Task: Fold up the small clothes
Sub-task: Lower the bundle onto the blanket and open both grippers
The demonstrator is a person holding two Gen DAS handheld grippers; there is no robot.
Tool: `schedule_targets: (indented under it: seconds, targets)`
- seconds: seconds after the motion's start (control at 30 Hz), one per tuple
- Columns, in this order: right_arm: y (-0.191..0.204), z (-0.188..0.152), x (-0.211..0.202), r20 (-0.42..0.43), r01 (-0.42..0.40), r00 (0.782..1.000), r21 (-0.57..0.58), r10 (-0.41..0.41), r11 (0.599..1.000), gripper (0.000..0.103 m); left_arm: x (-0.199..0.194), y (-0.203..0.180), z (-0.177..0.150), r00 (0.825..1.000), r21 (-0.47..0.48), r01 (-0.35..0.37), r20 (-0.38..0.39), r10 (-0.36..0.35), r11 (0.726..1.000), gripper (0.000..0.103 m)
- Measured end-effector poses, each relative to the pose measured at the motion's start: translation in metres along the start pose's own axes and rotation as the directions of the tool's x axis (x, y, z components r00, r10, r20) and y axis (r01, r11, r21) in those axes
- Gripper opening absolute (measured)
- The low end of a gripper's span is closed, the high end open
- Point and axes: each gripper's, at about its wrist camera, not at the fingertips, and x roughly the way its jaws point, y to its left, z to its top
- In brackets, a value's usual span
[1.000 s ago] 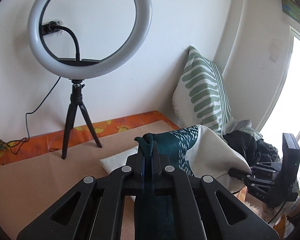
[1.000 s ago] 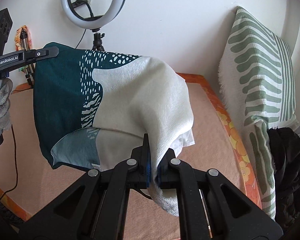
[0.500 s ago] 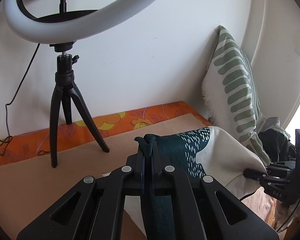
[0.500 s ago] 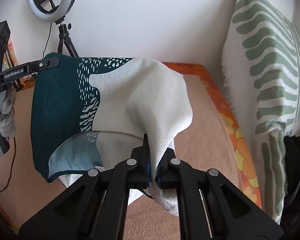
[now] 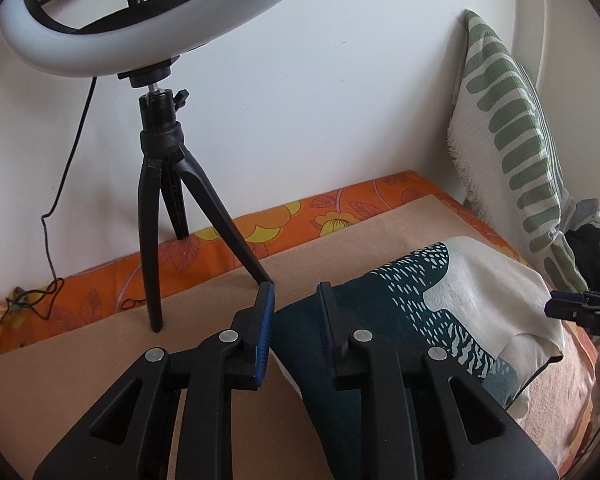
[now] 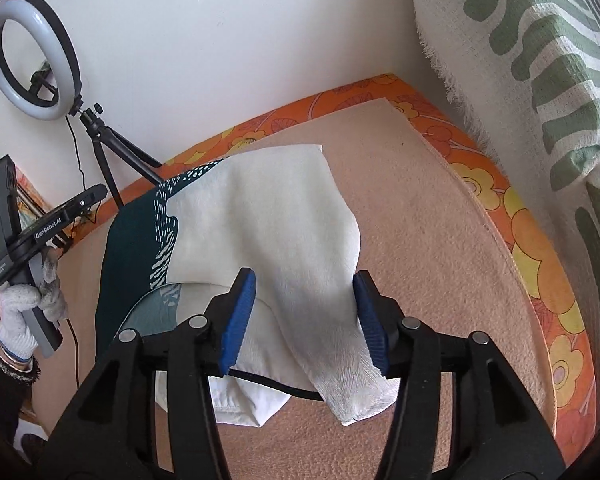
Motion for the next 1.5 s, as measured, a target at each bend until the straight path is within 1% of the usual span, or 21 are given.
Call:
schedule_targets:
  seconds: [0.03,0.1,0.2,0.27,0.33,0.37,0.47,0.63,0.73,0.83,0.9,0.93,1.0,1.07,1.2,1.23,1.27,1.33,1.43,1.47,1.5]
  targets:
    - [-0.002,0.003,-0.001,0.007,0.021,1.000,0.009,-0.021,1.000,0.056,-0.003,0.000,-0.002,1.000,-0.004,0.017,-0.003,-0.017,1.000,0.020]
    - [-0.003,0.007,-0.004,0.037,0.089,0.995,0.023,-0.090,0.996,0.056,-0.006,-0.003,-0.008,0.999,-0.007,0.049,-0.019,-0.050,0.999,0.020]
    - [0.006,0.008,-0.012,0.125,0.140,0.982,0.000,-0.138,0.990,0.056,-0.006,-0.010,-0.019,0.992,-0.018,0.113,-0.058,-0.114,0.993,0.020]
    - [0.016,0.009,-0.014,0.158,0.125,0.980,-0.034,-0.118,0.992,0.056,-0.006,-0.015,-0.027,0.984,-0.030,0.154,-0.088,-0.156,0.988,0.020]
    - [0.027,0.013,-0.011,0.180,0.132,0.976,-0.056,-0.120,0.990,0.056,-0.007,-0.022,-0.035,0.979,-0.030,0.169,-0.108,-0.171,0.985,0.020]
    - [0.033,0.016,-0.009,0.183,0.113,0.978,-0.067,-0.099,0.991,0.056,-0.008,-0.026,-0.039,0.976,-0.033,0.182,-0.116,-0.185,0.983,0.020]
    - [0.050,0.030,0.004,0.182,0.056,0.983,-0.091,-0.038,0.994,0.056,-0.007,-0.036,-0.051,0.964,-0.041,0.215,-0.148,-0.219,0.976,0.020]
    - [0.072,0.052,0.050,0.142,0.013,0.990,-0.088,0.000,0.996,0.056,0.002,-0.047,-0.071,0.948,-0.047,0.242,-0.201,-0.247,0.969,0.020]
    - [0.084,0.059,0.086,0.098,0.047,0.995,-0.112,-0.036,0.993,0.056,0.010,-0.051,-0.086,0.944,-0.028,0.238,-0.230,-0.238,0.971,0.020]
    - [0.092,0.057,0.119,0.043,0.107,0.994,-0.139,-0.102,0.984,0.056,0.008,-0.053,-0.094,0.949,0.005,0.235,-0.215,-0.228,0.972,0.020]
    - [0.095,0.053,0.131,0.035,0.140,0.990,-0.163,-0.136,0.977,0.056,0.007,-0.049,-0.092,0.949,-0.019,0.230,-0.219,-0.228,0.973,0.020]
    - [0.094,0.052,0.133,0.033,0.143,0.990,-0.163,-0.139,0.976,0.056,0.005,-0.047,-0.090,0.950,-0.030,0.224,-0.216,-0.225,0.974,0.020]
    - [0.092,0.052,0.127,0.040,0.148,0.989,-0.146,-0.143,0.978,0.056,-0.004,-0.048,-0.087,0.958,-0.004,0.211,-0.198,-0.208,0.977,0.020]
    - [0.092,0.051,0.112,0.061,0.171,0.985,-0.132,-0.164,0.976,0.056,-0.015,-0.052,-0.085,0.966,0.037,0.189,-0.185,-0.179,0.981,0.020]
    - [0.095,0.045,0.075,0.100,0.161,0.983,-0.106,-0.151,0.981,0.056,-0.044,-0.053,-0.080,0.974,0.030,0.179,-0.147,-0.173,0.983,0.020]
    - [0.098,0.043,0.065,0.111,0.167,0.982,-0.106,-0.155,0.980,0.056,-0.053,-0.053,-0.080,0.977,0.035,0.174,-0.128,-0.168,0.984,0.024]
    - [0.101,0.041,0.056,0.119,0.173,0.980,-0.109,-0.160,0.979,0.056,-0.064,-0.053,-0.084,0.980,0.035,0.173,-0.111,-0.168,0.984,0.034]
    - [0.108,0.034,0.037,0.133,0.185,0.976,-0.102,-0.171,0.977,0.056,-0.086,-0.054,-0.085,0.980,0.038,0.184,-0.082,-0.180,0.982,0.048]
    - [0.120,0.025,0.010,0.146,0.199,0.972,-0.101,-0.183,0.975,0.056,-0.116,-0.057,-0.086,0.986,0.074,0.166,-0.043,-0.163,0.983,0.050]
    - [0.124,0.021,0.002,0.142,0.191,0.974,-0.098,-0.176,0.977,0.056,-0.126,-0.058,-0.087,0.986,0.086,0.166,-0.039,-0.163,0.982,0.056]
    - [0.129,0.017,-0.006,0.138,0.183,0.976,-0.100,-0.169,0.978,0.056,-0.136,-0.060,-0.088,0.985,0.093,0.169,-0.036,-0.167,0.981,0.060]
